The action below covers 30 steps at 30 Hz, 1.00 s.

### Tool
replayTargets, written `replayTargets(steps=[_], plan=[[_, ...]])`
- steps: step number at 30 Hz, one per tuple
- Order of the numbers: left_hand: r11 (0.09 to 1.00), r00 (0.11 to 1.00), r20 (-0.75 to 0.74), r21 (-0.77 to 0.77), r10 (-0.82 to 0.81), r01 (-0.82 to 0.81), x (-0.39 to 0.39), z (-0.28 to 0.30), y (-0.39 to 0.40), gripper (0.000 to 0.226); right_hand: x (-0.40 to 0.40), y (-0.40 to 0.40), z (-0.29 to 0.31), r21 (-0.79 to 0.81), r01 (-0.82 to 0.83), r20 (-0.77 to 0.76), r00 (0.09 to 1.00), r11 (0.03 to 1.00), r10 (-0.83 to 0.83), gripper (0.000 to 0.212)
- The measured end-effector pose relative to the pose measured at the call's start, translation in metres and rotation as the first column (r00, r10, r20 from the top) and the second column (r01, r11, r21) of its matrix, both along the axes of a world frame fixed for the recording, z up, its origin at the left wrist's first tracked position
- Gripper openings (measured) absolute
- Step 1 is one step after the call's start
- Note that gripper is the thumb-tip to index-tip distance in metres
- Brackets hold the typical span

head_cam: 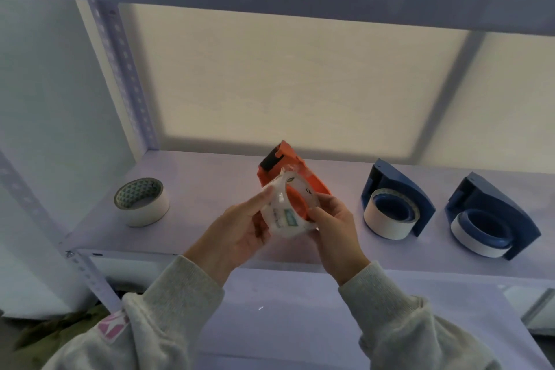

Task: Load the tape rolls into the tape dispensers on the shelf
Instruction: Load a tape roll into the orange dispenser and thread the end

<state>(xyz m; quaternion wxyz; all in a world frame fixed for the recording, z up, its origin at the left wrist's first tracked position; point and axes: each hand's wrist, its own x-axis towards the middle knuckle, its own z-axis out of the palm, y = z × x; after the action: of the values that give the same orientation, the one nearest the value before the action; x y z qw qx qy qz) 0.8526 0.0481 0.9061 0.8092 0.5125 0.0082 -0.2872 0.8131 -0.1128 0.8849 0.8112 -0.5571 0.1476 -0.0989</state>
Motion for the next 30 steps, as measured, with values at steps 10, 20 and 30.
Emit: replayTargets(steps=[10,20,30], plan=[[0.968,0.880,0.432,0.230,-0.198,0.105,-0.017,0.011,0.006,0.032,-0.005,0.006,0.021,-0.052,-0.148,0.073,0.986,0.988,0.151,0.026],[0.939,0.867,0.443,0.336,-0.228,0.075,-0.029,-0.005,0.005,0.036,-0.011,0.018,0.037,-0.417,-0.081,0.051,0.992,0.905,0.112,0.008],[0.923,0.863,0.449,0.381,-0.232,0.050,-0.032,-0.011,0.004,0.032,-0.013,0.027,0.063,-0.444,0.083,0.170,0.985,0.892,-0.007,0.015]])
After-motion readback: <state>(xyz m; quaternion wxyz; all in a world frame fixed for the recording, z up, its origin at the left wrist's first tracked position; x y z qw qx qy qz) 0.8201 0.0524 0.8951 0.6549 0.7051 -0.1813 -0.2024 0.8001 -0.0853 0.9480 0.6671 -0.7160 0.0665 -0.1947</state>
